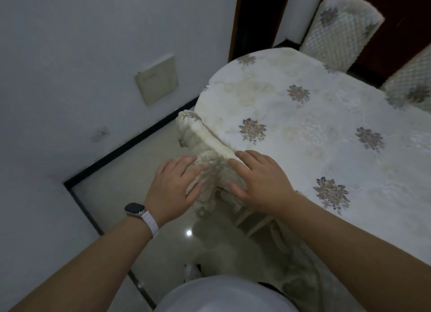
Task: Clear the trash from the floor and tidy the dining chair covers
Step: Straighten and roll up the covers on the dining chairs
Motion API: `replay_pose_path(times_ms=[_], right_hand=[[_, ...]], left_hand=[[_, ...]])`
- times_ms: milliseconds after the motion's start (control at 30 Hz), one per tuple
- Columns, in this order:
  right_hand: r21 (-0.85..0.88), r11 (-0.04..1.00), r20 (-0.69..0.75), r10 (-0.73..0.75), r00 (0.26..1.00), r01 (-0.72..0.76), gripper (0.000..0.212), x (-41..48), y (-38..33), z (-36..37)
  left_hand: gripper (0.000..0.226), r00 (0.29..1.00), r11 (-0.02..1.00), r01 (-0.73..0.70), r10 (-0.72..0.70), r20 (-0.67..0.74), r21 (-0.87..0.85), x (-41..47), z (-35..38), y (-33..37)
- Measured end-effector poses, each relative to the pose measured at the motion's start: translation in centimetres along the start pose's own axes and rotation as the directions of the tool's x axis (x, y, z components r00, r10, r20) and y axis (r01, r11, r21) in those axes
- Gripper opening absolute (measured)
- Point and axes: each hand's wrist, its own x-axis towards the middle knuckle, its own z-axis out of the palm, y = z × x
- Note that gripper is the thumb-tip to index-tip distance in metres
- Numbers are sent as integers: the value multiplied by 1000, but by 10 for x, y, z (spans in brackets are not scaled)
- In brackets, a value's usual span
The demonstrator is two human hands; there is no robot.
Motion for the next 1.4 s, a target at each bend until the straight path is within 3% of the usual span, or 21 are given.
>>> replay_pose_path(times_ms=[333, 467, 733, 1067, 1400], right_hand=[[55, 968, -60, -241, 969, 245, 51, 119, -73, 22], [86, 943, -22, -321, 947, 322, 52, 168, -99, 37], [103, 908, -17, -407, 913, 406, 54, 304, -122, 76], [171, 900, -63, -395, 916, 400, 51, 467, -99, 82], [129, 971, -38, -198, 979, 202, 53, 568, -44, 84]], left_hand=[[38, 986, 976, 165, -165, -14, 139, -28, -52, -92], [42, 945, 931, 327, -321, -63, 160, -40, -60, -134], [41, 882, 854, 471, -462, -92, 222, -9, -72, -237], [43, 913, 865, 406, -401, -83, 293, 118, -90, -355], [46, 963, 942, 264, -270, -2, 209, 240, -59, -453]])
